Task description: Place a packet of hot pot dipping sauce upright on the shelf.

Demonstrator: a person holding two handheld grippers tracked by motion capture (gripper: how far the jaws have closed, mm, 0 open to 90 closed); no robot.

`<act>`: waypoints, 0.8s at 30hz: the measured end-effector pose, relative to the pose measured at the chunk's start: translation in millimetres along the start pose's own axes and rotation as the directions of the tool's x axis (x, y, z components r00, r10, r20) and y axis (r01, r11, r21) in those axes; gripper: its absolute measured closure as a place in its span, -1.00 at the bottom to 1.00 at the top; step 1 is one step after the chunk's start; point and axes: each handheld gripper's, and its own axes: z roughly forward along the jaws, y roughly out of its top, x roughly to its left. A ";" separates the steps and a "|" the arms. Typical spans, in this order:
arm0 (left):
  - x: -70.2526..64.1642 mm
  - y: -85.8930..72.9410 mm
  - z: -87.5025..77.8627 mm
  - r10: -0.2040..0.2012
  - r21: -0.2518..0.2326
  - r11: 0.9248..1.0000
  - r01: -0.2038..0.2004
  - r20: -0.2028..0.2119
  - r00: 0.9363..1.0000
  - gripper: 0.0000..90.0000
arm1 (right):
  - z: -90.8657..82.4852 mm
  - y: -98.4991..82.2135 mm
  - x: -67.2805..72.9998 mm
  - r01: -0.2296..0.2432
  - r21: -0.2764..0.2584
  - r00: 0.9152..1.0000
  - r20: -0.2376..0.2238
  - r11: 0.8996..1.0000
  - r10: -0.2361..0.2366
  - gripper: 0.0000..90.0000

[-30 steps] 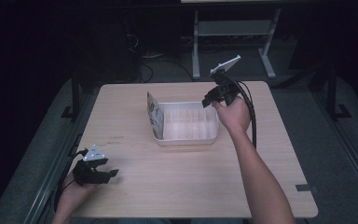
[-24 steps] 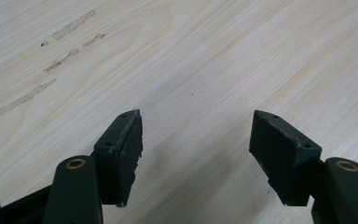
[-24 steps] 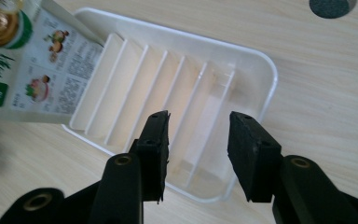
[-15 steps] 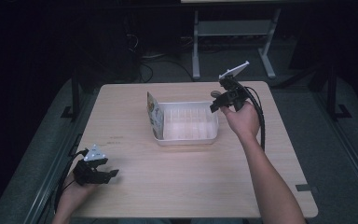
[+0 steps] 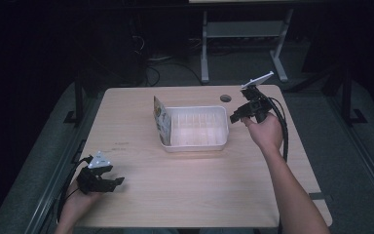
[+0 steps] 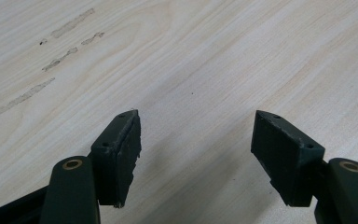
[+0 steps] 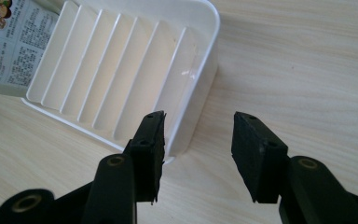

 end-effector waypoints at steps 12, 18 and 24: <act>-1.2 0.3 0.0 0.001 0.003 1.000 -0.001 -0.003 1.000 -0.29 | -1.6 -16.5 -14.6 -0.004 0.004 1.000 0.003 1.000 0.004 0.16; -1.2 0.2 -0.1 0.004 0.006 1.000 -0.004 -0.005 1.000 -0.30 | -3.0 -22.0 -18.7 0.009 0.009 1.000 0.019 1.000 -0.009 0.14; -1.3 0.1 -0.3 0.002 0.000 1.000 -0.002 -0.008 1.000 -0.30 | -3.4 -28.7 -23.7 0.003 0.002 1.000 0.004 1.000 -0.003 0.12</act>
